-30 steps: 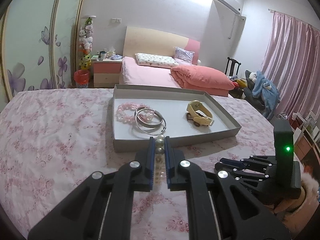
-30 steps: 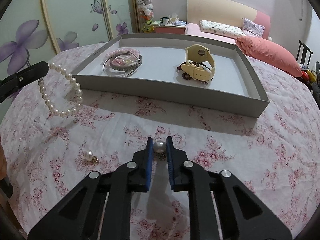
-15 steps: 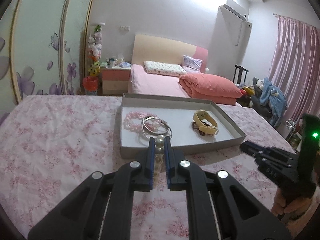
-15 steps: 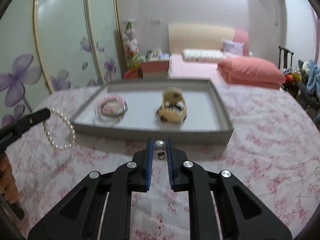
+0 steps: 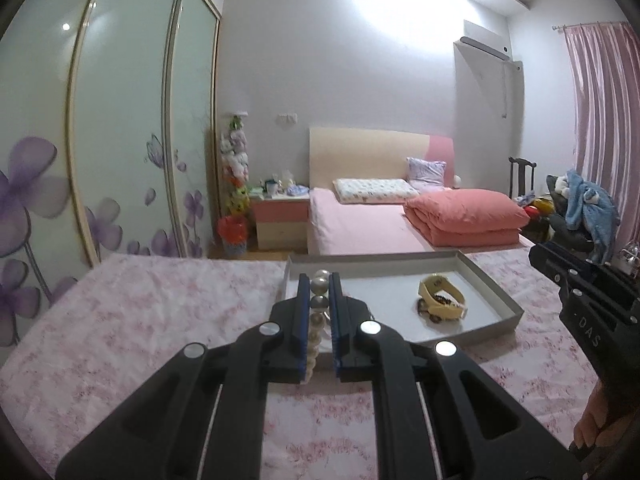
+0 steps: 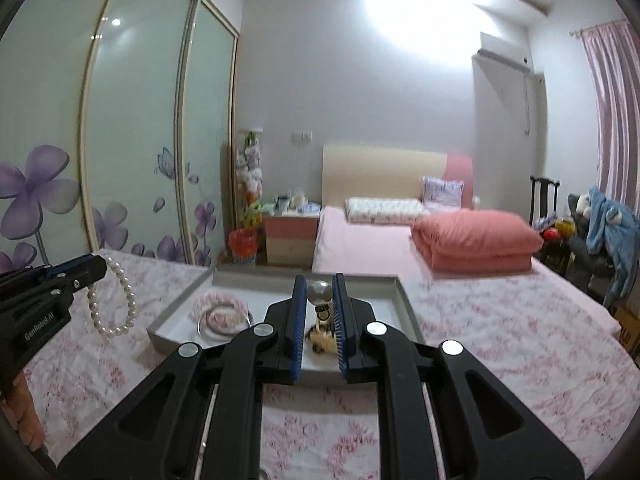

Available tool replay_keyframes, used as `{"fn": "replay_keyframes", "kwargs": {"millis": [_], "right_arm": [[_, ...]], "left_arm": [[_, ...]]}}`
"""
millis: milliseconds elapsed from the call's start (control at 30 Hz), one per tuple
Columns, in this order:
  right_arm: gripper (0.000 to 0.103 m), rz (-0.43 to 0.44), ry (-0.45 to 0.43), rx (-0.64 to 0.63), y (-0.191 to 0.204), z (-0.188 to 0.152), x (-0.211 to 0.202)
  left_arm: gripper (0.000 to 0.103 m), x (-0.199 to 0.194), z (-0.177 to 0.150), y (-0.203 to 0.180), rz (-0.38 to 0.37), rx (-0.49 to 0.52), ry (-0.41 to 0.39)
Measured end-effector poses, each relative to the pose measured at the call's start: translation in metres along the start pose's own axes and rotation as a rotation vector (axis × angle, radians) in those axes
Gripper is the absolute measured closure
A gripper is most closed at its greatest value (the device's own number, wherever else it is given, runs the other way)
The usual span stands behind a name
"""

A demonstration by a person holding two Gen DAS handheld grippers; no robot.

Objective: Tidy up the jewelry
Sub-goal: 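Carry the pearl bracelet into the tray with the left gripper while the right carries a pearl earring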

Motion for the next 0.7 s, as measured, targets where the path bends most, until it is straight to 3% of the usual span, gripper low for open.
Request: {"fn": "replay_keyframes", "kwargs": {"millis": [433, 700], "right_arm": [[0.089, -0.025, -0.085, 0.012, 0.001, 0.014, 0.007], [0.089, -0.055, -0.1, 0.04, -0.006, 0.023, 0.04]], "left_arm": [[0.093, 0.016, 0.007, -0.013, 0.015, 0.011, -0.004], [0.093, 0.048, 0.015, -0.02, 0.017, -0.002, 0.007]]}}
Point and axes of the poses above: each gripper's, at about its wrist camera, not at the fingertips, and x roughly the way its jaws point, y to its left, z to its top, the point moved 3 cm from there along x, roughly the way its jaws point, and after that the axes turned 6 degrees about -z, right-handed, at the moved point
